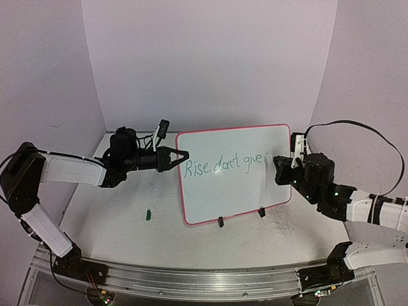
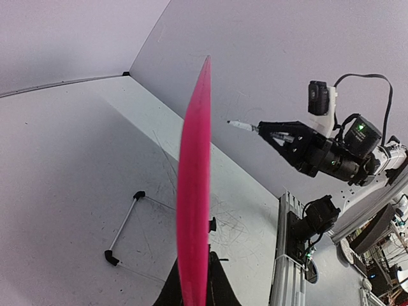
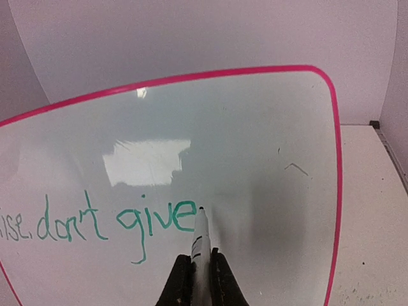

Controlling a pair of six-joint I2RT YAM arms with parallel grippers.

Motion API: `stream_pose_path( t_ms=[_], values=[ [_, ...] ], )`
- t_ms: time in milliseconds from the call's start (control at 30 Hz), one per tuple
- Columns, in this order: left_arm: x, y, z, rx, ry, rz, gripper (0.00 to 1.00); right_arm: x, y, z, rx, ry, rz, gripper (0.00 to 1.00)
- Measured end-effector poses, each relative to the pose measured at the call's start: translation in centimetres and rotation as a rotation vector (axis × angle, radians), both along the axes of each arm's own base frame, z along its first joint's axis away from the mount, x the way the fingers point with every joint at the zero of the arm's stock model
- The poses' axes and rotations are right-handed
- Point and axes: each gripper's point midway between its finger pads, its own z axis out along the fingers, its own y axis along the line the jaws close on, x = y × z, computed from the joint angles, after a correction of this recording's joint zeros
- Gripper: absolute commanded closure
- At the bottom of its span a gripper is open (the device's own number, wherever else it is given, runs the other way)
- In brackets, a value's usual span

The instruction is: Write a sentence on the whiteboard

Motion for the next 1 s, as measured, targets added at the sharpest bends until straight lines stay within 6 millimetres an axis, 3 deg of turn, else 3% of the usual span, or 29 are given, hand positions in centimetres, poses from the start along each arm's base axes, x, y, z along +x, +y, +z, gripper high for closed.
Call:
stream_pose_path(
  t_ms=[133,333,867,1000],
  values=[
    [0.0,0.0,0.0,0.002,-0.001,0.0,1.0,-0.1,-1.1,1.7,0.017,-0.045,-0.019,1.0],
    [0.0,0.0,0.0,0.003,-0.002,0.0,1.0,0.0,-1.9,0.2,-0.017,0.004,-0.023,1.0],
    [-0.1,0.1,0.0,0.006,-0.002,0.0,1.0,0.0,-1.0,-1.8,-0.05,0.064,0.032,1.0],
    [-0.1,0.1,0.0,0.007,-0.002,0.0,1.0,0.6,-1.6,-2.5,-0.047,0.086,0.028,1.0]
  ],
)
